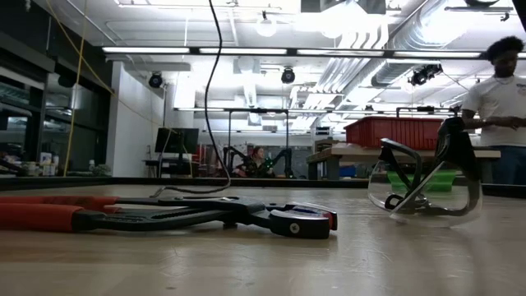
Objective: Coil cords
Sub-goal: Coil the black wire onto the black spool
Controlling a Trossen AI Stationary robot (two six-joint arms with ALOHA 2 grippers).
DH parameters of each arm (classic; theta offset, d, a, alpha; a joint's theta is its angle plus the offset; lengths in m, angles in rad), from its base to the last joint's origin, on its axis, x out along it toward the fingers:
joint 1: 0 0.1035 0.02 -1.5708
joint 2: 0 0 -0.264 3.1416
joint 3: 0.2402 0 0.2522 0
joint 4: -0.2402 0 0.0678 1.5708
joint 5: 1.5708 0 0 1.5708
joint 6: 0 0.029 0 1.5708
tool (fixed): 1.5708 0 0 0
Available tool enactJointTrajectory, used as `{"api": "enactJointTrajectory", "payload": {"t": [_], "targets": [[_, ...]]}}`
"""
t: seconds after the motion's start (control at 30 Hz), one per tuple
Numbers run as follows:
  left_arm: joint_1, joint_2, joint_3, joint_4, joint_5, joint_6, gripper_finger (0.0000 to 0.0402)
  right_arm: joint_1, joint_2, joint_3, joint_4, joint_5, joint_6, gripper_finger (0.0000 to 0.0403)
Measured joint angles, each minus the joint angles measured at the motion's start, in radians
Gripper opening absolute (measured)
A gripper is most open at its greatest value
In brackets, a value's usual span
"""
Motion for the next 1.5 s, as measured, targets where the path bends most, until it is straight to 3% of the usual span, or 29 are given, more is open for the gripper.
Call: {"api": "enactJointTrajectory", "payload": {"t": [0.47,0.73,0.87,1.2,1.5], "targets": [[0.053,-0.035,-0.001,-0.177,-0.001,0.250,0.0000,-0.034,-0.002,0.000,-0.103,0.000,0.000,0.0000],[0.069,-0.035,-0.003,-0.246,-0.061,0.447,0.0000,-0.039,-0.004,0.001,-0.125,0.003,0.004,0.0000],[0.071,-0.035,-0.003,-0.247,-0.090,0.533,0.0000,-0.046,-0.005,0.001,-0.144,0.004,0.004,0.0000],[0.071,-0.063,-0.003,-0.228,-0.271,0.838,0.0000,-0.066,-0.005,0.001,-0.161,0.004,0.032,0.0000],[0.071,-0.061,-0.003,-0.053,-0.362,1.006,0.0000,-0.066,-0.005,0.002,-0.176,0.002,0.082,0.0000]]}}
